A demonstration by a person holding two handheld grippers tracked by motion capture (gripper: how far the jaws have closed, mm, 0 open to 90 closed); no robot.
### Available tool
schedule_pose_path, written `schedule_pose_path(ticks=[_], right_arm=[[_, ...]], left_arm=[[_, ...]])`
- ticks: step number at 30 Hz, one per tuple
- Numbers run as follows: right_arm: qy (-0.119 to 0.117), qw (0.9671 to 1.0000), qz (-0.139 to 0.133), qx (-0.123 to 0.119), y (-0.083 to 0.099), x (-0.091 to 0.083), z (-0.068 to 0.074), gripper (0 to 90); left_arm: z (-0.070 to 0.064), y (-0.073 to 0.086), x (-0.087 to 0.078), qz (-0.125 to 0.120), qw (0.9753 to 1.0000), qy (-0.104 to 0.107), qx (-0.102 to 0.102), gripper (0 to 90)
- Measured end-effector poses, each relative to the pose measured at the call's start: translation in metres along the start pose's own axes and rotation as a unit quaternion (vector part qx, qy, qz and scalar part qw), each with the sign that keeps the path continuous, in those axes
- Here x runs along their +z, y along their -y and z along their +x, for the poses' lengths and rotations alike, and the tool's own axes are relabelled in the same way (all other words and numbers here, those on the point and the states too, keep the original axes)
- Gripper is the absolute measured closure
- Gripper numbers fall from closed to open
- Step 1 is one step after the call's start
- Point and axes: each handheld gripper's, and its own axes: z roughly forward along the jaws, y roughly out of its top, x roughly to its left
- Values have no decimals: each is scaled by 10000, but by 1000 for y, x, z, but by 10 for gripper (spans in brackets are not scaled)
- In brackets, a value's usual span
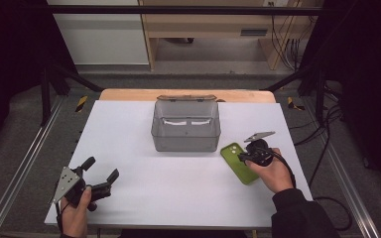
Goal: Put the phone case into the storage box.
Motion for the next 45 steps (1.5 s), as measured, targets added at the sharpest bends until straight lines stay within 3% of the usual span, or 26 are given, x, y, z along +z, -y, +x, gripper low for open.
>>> schedule_pose_path(ticks=[7, 12, 18, 19, 26, 31, 33, 34, 35, 37, 45], right_arm=[[-264, 9995, 140, -108, -1, 12, 5, 900], [-269, 9994, 163, -139, -3, 23, 9, 900], [-395, 9990, 204, 36, -2, 33, 9, 900], [-492, 9985, 166, 161, -2, 34, 8, 900], [-797, 9963, 244, 221, 0, 32, 18, 900], [-998, 9944, 334, -8, 3, 30, 52, 900], [-953, 9948, 322, -177, 2, 31, 66, 900], [-953, 9948, 322, -177, 2, 31, 66, 900], [-1062, 9934, 351, -242, 0, 33, 79, 900], [-993, 9938, 342, -370, -2, 34, 90, 900], [-1055, 9929, 337, -439, -7, 39, 115, 900]], left_arm=[[-1, 0, 2, 4, 10000, 48, 12, 6], [-1, -1, 1, 10, 10000, 55, 34, 8], [0, -1, 0, -3, 10000, 53, 25, 8], [0, -1, 0, -5, 10000, 56, 14, 8], [1, -2, 0, -2, 10000, 35, 40, 10], [1, -2, -1, 3, 10000, 39, 44, 10], [1, -2, 0, 11, 10000, 48, 44, 10], [1, -2, 0, 11, 10000, 48, 44, 10], [1, -2, 0, 2, 10000, 54, 26, 10], [1, -2, 0, 12, 10000, 56, 40, 10], [2, -3, -1, 3, 10000, 75, 44, 11]])
